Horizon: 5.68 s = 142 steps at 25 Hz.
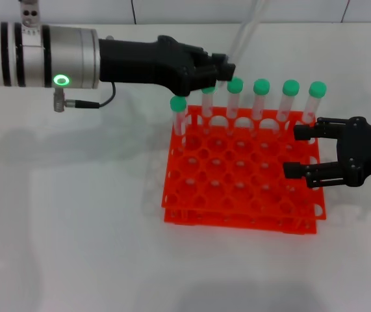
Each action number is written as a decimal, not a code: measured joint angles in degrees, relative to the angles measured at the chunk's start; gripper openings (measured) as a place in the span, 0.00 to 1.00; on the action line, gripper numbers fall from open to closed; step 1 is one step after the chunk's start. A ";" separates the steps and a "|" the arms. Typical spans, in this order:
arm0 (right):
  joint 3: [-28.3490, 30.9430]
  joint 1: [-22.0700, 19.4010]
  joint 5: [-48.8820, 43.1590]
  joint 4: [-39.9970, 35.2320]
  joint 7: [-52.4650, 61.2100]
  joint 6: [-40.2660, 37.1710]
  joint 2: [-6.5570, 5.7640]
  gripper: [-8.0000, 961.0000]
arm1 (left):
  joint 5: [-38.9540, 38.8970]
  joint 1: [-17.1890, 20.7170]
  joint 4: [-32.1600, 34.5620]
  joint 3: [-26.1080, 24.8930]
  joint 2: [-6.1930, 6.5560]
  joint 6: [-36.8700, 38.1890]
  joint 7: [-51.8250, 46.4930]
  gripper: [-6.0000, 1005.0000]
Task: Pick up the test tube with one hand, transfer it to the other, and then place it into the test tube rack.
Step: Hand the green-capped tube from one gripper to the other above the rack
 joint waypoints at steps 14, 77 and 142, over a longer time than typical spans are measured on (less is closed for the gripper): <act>1.03 0.00 1.31 -0.59 0.07 -0.37 -0.02 0.88 | 2.73 0.78 -0.73 2.64 -0.32 0.12 0.31 0.19; 1.86 3.21 7.44 -3.56 0.85 6.47 0.12 0.88 | 3.09 -1.23 -0.85 3.55 -0.59 -1.34 3.12 0.18; 1.26 6.51 9.76 -2.20 1.33 7.29 0.20 0.34 | 2.32 -0.76 -1.53 4.94 -0.76 -0.73 3.56 0.17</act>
